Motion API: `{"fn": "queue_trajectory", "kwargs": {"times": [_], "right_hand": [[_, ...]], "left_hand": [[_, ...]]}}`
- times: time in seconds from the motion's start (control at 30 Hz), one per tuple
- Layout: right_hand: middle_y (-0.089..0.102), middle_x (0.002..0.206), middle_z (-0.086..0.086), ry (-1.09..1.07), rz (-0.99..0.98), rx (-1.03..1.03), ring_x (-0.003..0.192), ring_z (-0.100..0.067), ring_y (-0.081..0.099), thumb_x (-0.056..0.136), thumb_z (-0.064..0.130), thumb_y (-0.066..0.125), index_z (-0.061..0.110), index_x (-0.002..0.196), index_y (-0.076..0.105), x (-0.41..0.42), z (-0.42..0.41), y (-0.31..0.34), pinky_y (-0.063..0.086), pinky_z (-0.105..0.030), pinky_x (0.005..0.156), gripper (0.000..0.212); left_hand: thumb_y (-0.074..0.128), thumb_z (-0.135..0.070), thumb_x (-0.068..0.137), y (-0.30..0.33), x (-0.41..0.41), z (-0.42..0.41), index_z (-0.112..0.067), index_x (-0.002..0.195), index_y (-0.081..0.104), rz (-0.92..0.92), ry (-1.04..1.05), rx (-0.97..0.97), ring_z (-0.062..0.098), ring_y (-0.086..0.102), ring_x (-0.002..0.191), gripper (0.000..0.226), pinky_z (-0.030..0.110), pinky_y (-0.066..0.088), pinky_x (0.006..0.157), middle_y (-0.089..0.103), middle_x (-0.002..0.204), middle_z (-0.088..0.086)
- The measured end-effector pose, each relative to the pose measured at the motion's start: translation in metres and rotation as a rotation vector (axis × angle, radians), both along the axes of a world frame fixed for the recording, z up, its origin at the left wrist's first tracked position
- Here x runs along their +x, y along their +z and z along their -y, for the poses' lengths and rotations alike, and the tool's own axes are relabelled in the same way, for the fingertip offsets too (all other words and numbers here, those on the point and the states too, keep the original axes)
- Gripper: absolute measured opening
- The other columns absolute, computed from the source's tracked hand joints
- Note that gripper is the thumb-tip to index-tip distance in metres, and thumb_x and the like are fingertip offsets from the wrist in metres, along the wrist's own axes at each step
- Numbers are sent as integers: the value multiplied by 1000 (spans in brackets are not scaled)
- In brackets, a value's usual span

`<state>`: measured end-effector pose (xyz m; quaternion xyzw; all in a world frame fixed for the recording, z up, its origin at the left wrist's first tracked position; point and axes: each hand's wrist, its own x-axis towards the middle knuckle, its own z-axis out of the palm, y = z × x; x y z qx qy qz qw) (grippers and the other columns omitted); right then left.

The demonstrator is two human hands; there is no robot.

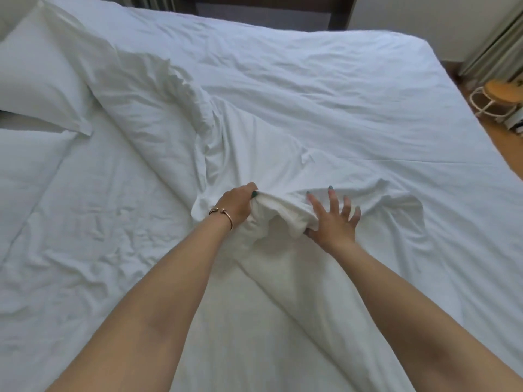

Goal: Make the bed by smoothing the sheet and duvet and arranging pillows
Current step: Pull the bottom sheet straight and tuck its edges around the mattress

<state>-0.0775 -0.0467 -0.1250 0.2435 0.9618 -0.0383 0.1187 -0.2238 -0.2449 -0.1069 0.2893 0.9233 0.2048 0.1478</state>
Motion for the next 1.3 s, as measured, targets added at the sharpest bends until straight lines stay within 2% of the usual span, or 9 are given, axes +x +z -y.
{"fn": "queue_trajectory", "kwargs": {"times": [0.07, 0.17, 0.23, 0.37, 0.7, 0.97, 1.07, 1.17, 1.3], "right_hand": [[-10, 161, 3, 123, 11, 68, 147, -36, -9, 77, 75, 53, 53, 145, -14, -14, 19, 23, -6, -64, 111, 98], [53, 139, 2, 297, 36, 39, 139, -25, 36, 97, 58, 31, 54, 146, 0, -34, 75, 53, -7, -57, 114, 59], [67, 115, 1, 272, 67, -114, 116, -24, 57, 101, 48, 24, 56, 144, 14, -44, 137, 74, 22, -44, 113, 45], [65, 113, -8, 220, 16, -302, 103, -32, 57, 100, 36, 32, 49, 141, 31, -60, 284, 81, 39, -36, 77, 43], [53, 141, 4, 391, 105, -875, 122, -30, 53, 93, 44, 35, 43, 143, 35, -47, 620, 20, 44, -41, 97, 50], [44, 147, 12, 621, 501, -908, 130, -20, 45, 92, 48, 54, 52, 146, 19, 0, 691, -18, 37, -35, 105, 65], [54, 131, 9, 570, 674, -970, 119, -14, 51, 76, 60, 70, 48, 147, 25, -15, 680, -15, 38, -30, 105, 85], [58, 119, 7, 410, 489, -954, 105, -11, 58, 69, 73, 66, 38, 144, 39, -57, 665, -6, 47, -31, 97, 87], [53, 127, 1, 253, 150, -811, 110, -15, 55, 83, 62, 60, 31, 143, 41, -141, 663, 18, 48, -31, 90, 70]], "left_hand": [[32, -13, 100, 18, -9, 42, -10, 111, 47, 59, -31, 8, 34, 56, 82, 19, 39, 43, 73, 61, 97, 17], [31, -23, 103, 45, -22, 116, -12, 106, 47, 109, -41, 47, 31, 53, 77, 20, 39, 44, 72, 60, 94, 16], [29, -37, 103, 65, -32, 172, -14, 98, 47, 112, -58, 35, 31, 52, 77, 29, 40, 43, 72, 60, 91, 13], [29, -55, 97, 97, -53, 303, -30, 105, 56, 88, -120, -158, 27, 56, 90, 37, 36, 42, 77, 64, 99, 2], [41, -50, 93, 113, -18, 617, -45, 138, 44, 146, -22, -659, 18, 51, 125, 46, 29, 39, 95, 55, 137, -4], [27, -53, 96, 40, 57, 708, -46, 149, 19, 302, -7, -827, 18, 55, 119, 54, 29, 42, 86, 53, 139, -1], [30, -64, 93, 32, 49, 700, -48, 146, 25, 316, 114, -691, 18, 51, 123, 57, 29, 40, 86, 55, 134, -6], [44, -62, 90, 35, 12, 690, -39, 132, 52, 66, 417, -293, 18, 51, 113, 49, 30, 39, 87, 57, 102, -9], [52, -80, 71, 35, -49, 677, -29, 148, 25, 35, 649, -326, 24, 33, 133, 96, 43, 30, 105, 39, 142, 2]]}}
